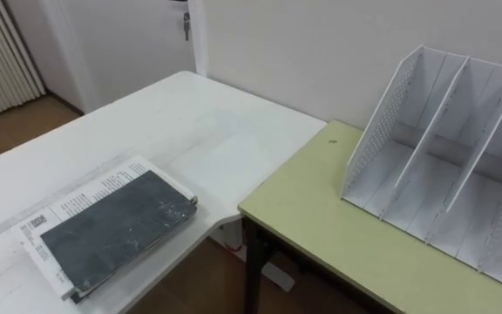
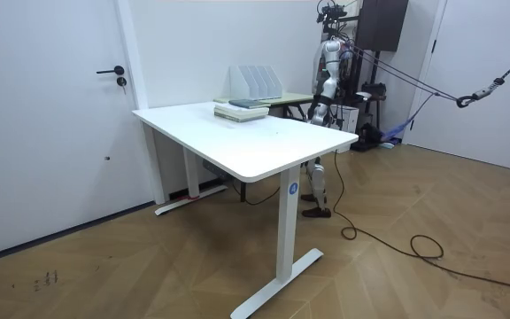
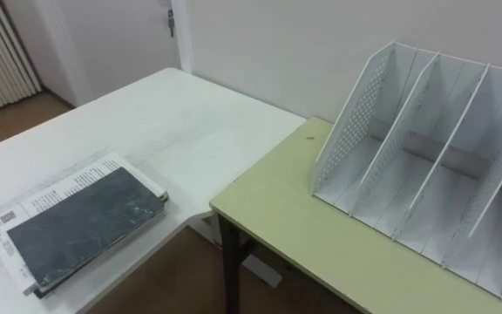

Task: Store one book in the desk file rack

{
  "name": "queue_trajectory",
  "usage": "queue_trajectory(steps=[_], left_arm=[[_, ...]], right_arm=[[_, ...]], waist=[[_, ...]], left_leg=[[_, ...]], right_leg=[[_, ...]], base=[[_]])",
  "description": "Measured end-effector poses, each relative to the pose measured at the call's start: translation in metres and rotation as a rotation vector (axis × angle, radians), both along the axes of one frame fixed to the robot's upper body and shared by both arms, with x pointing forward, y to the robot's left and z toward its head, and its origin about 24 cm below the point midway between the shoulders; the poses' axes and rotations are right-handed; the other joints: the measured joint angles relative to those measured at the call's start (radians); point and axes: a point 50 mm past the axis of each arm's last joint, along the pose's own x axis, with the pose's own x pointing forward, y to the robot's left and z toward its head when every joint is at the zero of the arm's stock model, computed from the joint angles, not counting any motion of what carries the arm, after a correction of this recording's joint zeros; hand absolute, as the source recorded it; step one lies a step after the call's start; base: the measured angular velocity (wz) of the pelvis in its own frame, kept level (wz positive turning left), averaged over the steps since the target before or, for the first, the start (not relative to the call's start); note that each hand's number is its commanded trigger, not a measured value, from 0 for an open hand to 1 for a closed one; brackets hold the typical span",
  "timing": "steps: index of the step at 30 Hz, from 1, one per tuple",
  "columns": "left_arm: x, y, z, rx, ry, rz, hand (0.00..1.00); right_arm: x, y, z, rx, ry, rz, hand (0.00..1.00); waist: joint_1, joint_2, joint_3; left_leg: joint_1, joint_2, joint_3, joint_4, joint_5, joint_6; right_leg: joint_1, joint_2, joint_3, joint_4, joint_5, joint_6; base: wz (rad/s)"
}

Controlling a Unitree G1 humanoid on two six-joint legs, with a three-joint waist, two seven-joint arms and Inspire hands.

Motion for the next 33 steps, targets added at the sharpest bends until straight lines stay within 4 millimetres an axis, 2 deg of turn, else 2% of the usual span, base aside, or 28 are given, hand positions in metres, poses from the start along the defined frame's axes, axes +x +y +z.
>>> queue_trajectory(steps=[8, 14, 16, 20, 22, 23, 27, 33], left_arm=[[0.024, -0.001, 0.004, 0.088, -0.044, -0.263, 0.00], [0.049, -0.008, 0.009, 0.196, -0.063, -0.597, 0.00], [0.056, -0.014, 0.012, 0.242, -0.077, -0.720, 0.00], [0.063, -0.021, 0.013, 0.278, -0.084, -0.848, 0.00], [0.067, -0.025, 0.014, 0.306, -0.088, -0.934, 0.00], [0.071, -0.029, 0.015, 0.320, -0.094, -0.981, 0.00], [0.088, -0.046, 0.024, 0.375, -0.182, -1.143, 0.00], [0.113, -0.067, 0.041, 0.470, -0.322, -1.330, 0.00]], right_arm=[[0.001, 0.002, -0.001, 0.003, -0.009, 0.033, 0.00], [0.006, 0.002, -0.001, 0.005, -0.012, 0.064, 0.00], [0.007, 0.002, -0.001, 0.008, -0.006, 0.107, 0.00], [0.010, 0.003, -0.001, 0.012, -0.005, 0.131, 0.00], [0.016, 0.002, -0.001, 0.007, -0.010, 0.160, 0.00], [0.018, 0.003, -0.001, 0.007, -0.014, 0.169, 0.00], [0.024, 0.004, -0.002, 0.010, -0.029, 0.188, 0.00], [0.037, 0.005, -0.002, 0.013, -0.070, 0.224, 0.00]], waist=[[-0.011, -0.007, 0.0000], [-0.032, -0.012, 0.0007], [-0.046, -0.016, -0.0006], [-0.063, -0.021, -0.0011], [-0.081, -0.024, 0.0004], [-0.086, -0.027, 0.0039], [-0.088, -0.034, 0.0098], [-0.107, -0.026, 0.0106]], left_leg=[[0.008, 0.000, -0.001, -0.003, 0.000, 0.000], [0.008, -0.001, 0.007, -0.005, 0.000, 0.000], [0.008, -0.001, 0.007, -0.005, 0.000, 0.000], [0.011, -0.003, 0.006, -0.004, 0.000, 0.000], [0.012, -0.004, 0.004, -0.004, 0.001, 0.001], [0.015, -0.004, 0.004, -0.003, 0.001, 0.001], [0.009, -0.002, 0.002, 0.001, 0.001, 0.001], [0.004, -0.001, -0.010, -0.002, 0.001, 0.001]], right_leg=[[0.004, -0.001, 0.001, -0.001, -0.001, 0.001], [0.000, 0.002, 0.011, 0.015, -0.005, 0.001], [0.001, 0.001, 0.014, 0.018, -0.006, 0.001], [0.005, 0.000, 0.016, 0.015, -0.006, 0.001], [0.007, -0.001, 0.013, 0.014, -0.006, 0.001], [0.006, -0.001, 0.012, 0.013, -0.006, 0.001], [0.001, -0.003, 0.010, 0.011, -0.007, 0.002], [-0.004, 0.000, 0.013, 0.012, -0.005, 0.001]], base=[[0.00], [-0.03], [0.00], [0.00], [0.04], [0.00], [0.01], [0.00]])
